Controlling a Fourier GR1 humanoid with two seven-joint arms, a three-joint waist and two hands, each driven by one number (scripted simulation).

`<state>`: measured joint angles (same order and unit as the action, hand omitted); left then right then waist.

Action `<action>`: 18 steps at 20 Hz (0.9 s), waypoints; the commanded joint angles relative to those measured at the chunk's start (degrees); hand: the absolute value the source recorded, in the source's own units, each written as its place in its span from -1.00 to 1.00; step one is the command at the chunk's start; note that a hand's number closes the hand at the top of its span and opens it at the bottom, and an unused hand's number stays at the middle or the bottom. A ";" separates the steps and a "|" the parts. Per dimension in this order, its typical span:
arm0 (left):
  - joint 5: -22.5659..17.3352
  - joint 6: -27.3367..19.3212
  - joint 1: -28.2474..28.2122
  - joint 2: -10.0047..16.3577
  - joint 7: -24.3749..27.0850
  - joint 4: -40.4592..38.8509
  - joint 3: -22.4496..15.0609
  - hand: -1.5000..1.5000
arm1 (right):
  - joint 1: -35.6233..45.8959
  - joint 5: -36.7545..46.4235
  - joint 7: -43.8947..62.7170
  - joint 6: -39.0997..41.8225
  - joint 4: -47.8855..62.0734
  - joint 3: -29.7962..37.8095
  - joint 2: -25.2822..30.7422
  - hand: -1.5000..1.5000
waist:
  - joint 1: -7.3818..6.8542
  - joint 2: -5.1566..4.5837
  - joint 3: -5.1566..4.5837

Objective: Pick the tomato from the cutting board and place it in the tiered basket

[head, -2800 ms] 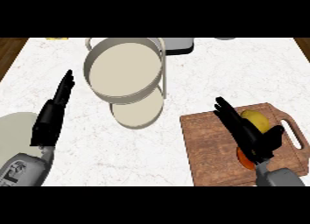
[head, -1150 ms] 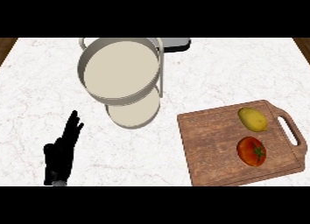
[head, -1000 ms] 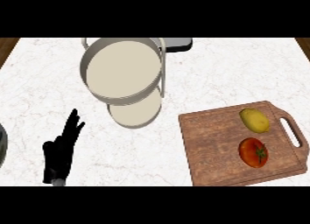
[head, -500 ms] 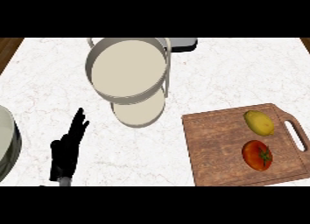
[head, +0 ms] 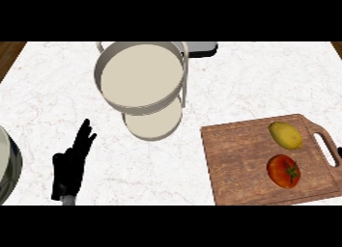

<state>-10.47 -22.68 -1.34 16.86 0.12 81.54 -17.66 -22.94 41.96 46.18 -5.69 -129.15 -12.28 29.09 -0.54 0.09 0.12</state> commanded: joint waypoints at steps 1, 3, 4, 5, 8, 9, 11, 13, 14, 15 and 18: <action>0.47 0.93 2.37 -1.18 1.00 -6.66 2.06 0.00 | 6.06 8.62 4.06 1.53 4.57 -9.10 -5.36 -1.00 | 0.31 -0.23 -0.16; -0.34 2.49 -0.06 -1.36 1.48 -5.71 2.08 0.00 | 10.78 8.29 7.12 4.41 4.30 -9.60 -7.59 -1.00 | 0.16 -0.20 -0.16; 1.04 1.31 -3.41 -0.79 1.86 -2.27 1.65 0.00 | 11.57 5.89 5.14 4.87 7.87 -6.10 -7.11 -1.00 | 0.11 -0.13 -0.13; 0.79 3.14 -0.79 -1.16 1.75 -5.19 2.81 0.00 | 8.51 6.18 3.82 4.57 5.69 -5.55 -6.88 -1.00 | 0.57 -0.10 -0.13; 1.58 1.85 0.47 -0.52 -3.33 -1.41 3.03 0.00 | 9.99 9.21 8.37 8.53 6.41 -9.45 -8.50 -1.00 | 0.49 -0.10 -0.13; 2.10 1.21 -0.34 -2.51 -1.19 -2.79 2.15 0.00 | 13.21 4.54 9.44 13.05 6.76 -4.47 -6.47 -1.00 | 0.38 -0.16 -0.14; -0.26 4.94 -2.68 0.55 -0.15 -1.33 4.41 0.00 | 11.20 5.91 13.86 16.06 3.35 -6.61 -7.15 -1.00 | 0.38 -0.09 -0.16; 2.59 2.09 -1.79 -1.79 -3.38 -0.30 2.16 0.00 | 12.72 5.83 13.77 16.64 5.64 -6.54 -8.59 -1.00 | 0.43 -0.09 -0.13; 2.09 4.23 -3.94 -0.34 0.50 -0.96 3.72 0.00 | 13.91 5.45 10.89 14.98 9.95 -5.10 -9.14 -1.00 | 0.30 -0.11 -0.12; 4.76 0.24 -2.69 -4.18 0.12 -2.23 1.47 0.00 | 13.29 4.90 12.15 16.36 8.76 -4.98 -9.13 -1.00 | 0.49 -0.11 -0.12; 3.29 3.85 -0.48 -3.08 0.67 -4.61 4.37 0.00 | 14.16 6.25 11.36 16.52 10.61 -5.95 -10.64 -1.00 | 0.54 -0.13 -0.13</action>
<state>-7.60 -19.95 -3.22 14.60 1.20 81.55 -14.43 -11.33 47.30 56.17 8.74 -121.88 -17.76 20.38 -0.02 0.31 0.26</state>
